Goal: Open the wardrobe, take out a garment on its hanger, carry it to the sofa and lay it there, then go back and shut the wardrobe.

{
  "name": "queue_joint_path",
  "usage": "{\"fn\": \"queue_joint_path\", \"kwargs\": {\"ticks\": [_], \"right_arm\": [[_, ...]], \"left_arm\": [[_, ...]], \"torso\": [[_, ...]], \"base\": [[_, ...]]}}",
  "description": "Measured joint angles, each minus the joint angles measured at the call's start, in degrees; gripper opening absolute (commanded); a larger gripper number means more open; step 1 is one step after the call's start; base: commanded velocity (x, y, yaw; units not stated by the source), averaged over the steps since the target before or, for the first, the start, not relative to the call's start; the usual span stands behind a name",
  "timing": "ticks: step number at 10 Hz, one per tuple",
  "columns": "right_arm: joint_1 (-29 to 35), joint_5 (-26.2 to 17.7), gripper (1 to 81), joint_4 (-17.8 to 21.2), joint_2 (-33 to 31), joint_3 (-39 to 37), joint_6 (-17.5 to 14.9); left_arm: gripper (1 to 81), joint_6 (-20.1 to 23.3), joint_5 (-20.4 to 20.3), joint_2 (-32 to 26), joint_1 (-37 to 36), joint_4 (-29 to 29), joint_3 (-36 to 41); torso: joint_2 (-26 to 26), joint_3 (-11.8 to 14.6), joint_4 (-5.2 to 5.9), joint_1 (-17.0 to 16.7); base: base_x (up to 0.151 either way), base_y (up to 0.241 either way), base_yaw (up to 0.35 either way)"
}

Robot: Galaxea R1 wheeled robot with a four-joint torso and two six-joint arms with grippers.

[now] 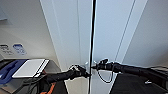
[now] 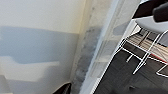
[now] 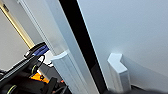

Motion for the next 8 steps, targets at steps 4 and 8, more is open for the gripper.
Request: {"fn": "queue_joint_path", "kwargs": {"ticks": [4,8], "right_arm": [[-1.46,0.71,81.1,-0.23,-4.52,6.77,-0.39],[-2.15,1.32,81.1,-0.5,-6.29,9.24,-0.74]], "left_arm": [[81.1,0.11,-0.55,-1.79,0.83,0.54,2.97],[81.1,0.09,-0.37,-7.98,2.49,0.69,12.08]], "torso": [[0.0,0.0,0.02,0.02],[0.0,0.0,0.02,0.05]], "base": [[0.0,0.0,0.0],[0.0,0.0,0.0]]}}
